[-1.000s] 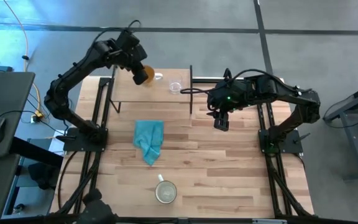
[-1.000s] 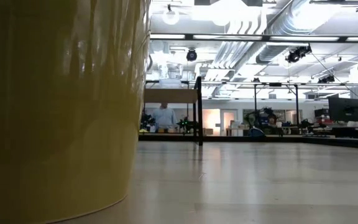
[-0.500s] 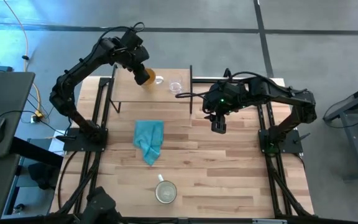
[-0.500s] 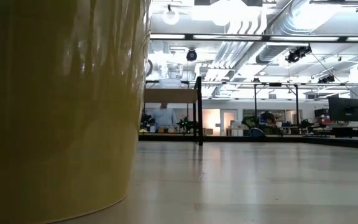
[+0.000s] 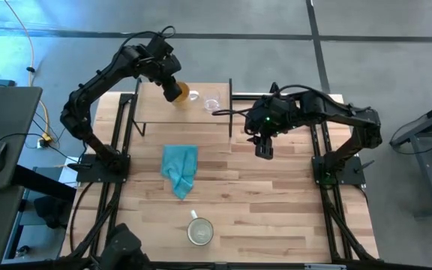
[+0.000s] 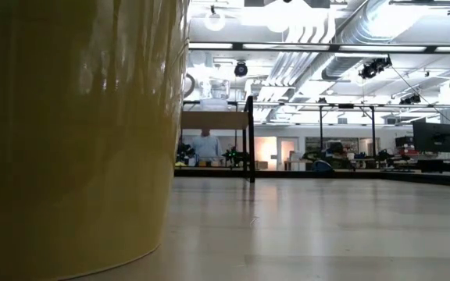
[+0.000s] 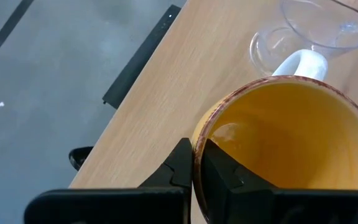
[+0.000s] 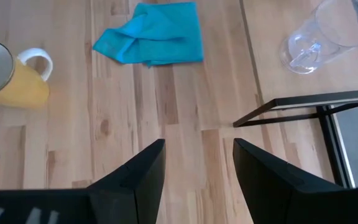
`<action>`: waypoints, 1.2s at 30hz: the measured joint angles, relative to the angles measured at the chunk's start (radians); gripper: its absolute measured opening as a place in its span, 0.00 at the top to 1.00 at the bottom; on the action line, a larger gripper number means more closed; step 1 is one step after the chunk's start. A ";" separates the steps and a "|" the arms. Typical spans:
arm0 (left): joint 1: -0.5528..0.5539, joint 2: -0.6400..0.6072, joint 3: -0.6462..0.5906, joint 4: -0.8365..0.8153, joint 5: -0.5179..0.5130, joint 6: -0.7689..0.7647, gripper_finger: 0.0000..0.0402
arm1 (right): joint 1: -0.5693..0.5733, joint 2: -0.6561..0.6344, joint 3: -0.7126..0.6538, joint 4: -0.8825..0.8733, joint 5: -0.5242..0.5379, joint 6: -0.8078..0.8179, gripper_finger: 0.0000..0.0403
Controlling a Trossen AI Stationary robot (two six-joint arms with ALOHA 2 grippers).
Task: Stack small to large cups/mugs on shelf
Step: Put the yellow mug on the shelf
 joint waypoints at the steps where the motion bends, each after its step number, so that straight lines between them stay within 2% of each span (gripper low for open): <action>1: 0.000 0.001 0.000 0.001 0.000 0.000 1.00 | 0.000 0.000 0.000 0.000 0.001 -0.001 0.55; 36: 0.001 0.031 0.000 -0.025 -0.033 0.006 1.00 | 0.000 -0.001 0.000 -0.004 -0.005 0.003 0.55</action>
